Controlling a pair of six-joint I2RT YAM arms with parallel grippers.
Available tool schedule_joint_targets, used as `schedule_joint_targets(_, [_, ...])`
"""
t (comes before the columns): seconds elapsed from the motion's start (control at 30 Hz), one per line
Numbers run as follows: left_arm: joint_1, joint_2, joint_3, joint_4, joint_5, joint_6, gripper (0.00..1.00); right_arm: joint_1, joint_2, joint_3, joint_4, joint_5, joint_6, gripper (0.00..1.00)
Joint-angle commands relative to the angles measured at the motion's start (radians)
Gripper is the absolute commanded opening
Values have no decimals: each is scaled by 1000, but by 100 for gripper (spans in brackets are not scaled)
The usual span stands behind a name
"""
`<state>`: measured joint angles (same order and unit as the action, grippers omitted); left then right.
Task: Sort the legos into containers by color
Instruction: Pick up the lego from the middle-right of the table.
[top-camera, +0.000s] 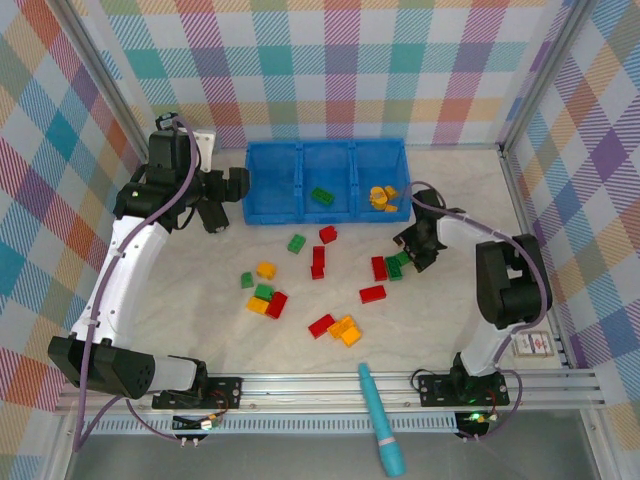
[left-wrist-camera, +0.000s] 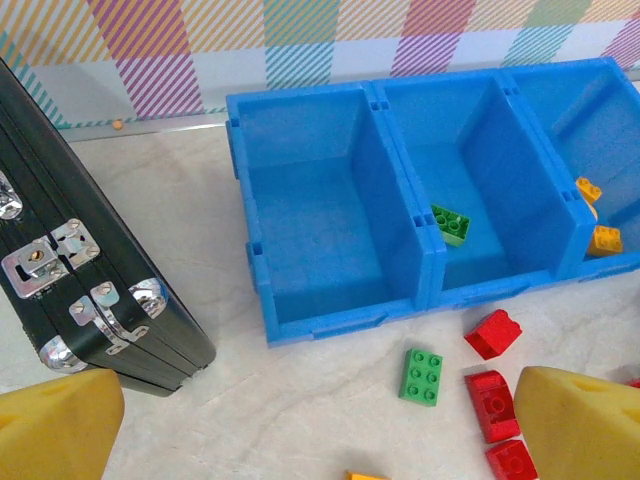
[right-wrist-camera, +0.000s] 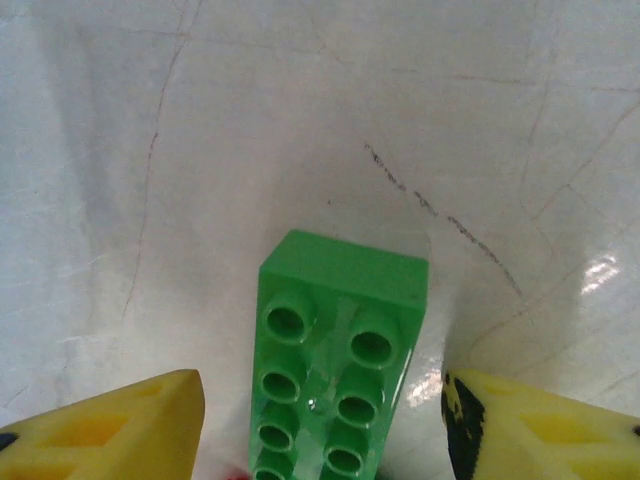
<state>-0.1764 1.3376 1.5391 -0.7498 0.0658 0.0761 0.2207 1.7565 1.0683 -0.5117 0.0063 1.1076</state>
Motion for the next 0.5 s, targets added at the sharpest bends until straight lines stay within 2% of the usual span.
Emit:
schedule_joint_targets(0.0, [-8, -21, -8, 15, -13, 16, 100, -3, 31, 32, -40, -6, -9, 61])
schedule_joint_targets(0.47, [-9, -50, -28, 20, -27, 22, 100, 2, 93, 62, -113, 57, -187, 28])
